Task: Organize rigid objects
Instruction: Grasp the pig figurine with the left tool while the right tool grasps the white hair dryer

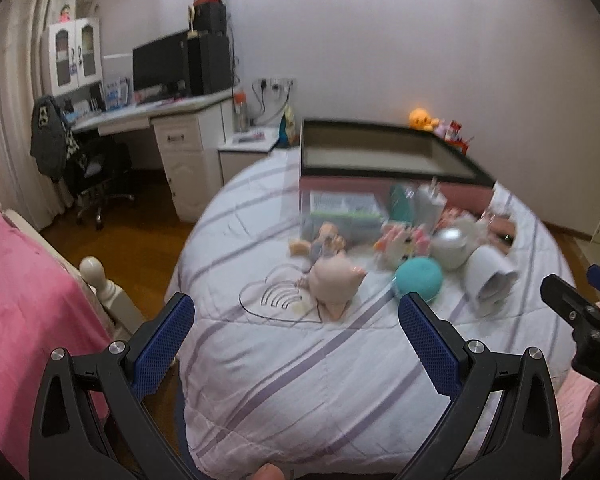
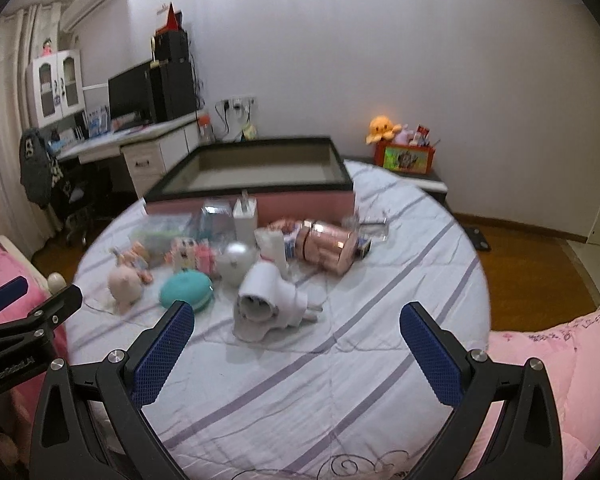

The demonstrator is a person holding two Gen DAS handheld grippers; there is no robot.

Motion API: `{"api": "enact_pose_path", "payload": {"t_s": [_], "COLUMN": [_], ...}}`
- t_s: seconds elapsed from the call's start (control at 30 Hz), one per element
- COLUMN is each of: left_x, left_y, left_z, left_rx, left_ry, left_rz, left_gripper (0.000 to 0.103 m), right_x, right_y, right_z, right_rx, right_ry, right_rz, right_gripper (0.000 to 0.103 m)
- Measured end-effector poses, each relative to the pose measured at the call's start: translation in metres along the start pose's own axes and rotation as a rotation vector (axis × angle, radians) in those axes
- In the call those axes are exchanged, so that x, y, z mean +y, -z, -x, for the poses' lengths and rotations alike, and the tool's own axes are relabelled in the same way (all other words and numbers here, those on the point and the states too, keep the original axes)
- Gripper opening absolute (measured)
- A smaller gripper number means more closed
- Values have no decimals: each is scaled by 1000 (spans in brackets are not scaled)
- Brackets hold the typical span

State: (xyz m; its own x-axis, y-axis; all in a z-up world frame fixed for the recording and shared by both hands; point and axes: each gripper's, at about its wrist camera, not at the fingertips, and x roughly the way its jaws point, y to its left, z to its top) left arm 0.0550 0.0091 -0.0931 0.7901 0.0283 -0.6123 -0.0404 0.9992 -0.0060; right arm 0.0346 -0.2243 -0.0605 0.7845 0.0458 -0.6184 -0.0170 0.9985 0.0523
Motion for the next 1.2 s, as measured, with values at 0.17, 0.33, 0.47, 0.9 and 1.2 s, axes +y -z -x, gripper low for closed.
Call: {"api": "enact_pose_path", "payload": {"t_s": [0.17,0.33,0.47,0.9,1.2], "left_x": [-1,-1,-7,-13,-8], "left_y": [2,-4,-9,-10,-5], "left_z": [-36,-61,-78,-88,-70], "left_rx": [62,92,117,137,119], "left_ry": [-21,-29,-42,87,137], "left_rz": [-16,-14,-51,-60,-33], "left_gripper": [103,103,103,53,51], "right_x": [-5,-3,-2,7,-4], "right_y": [4,5,2,0,-1], "right_z": [-34,-58,-78,-95,-78], "right_rx": [59,88,112,153,127], "right_ry": [-4,-25,-24,-104,-135], "right_rz": [-6,4,5,55,33], "right_gripper": [103,103,103,76,76]}}
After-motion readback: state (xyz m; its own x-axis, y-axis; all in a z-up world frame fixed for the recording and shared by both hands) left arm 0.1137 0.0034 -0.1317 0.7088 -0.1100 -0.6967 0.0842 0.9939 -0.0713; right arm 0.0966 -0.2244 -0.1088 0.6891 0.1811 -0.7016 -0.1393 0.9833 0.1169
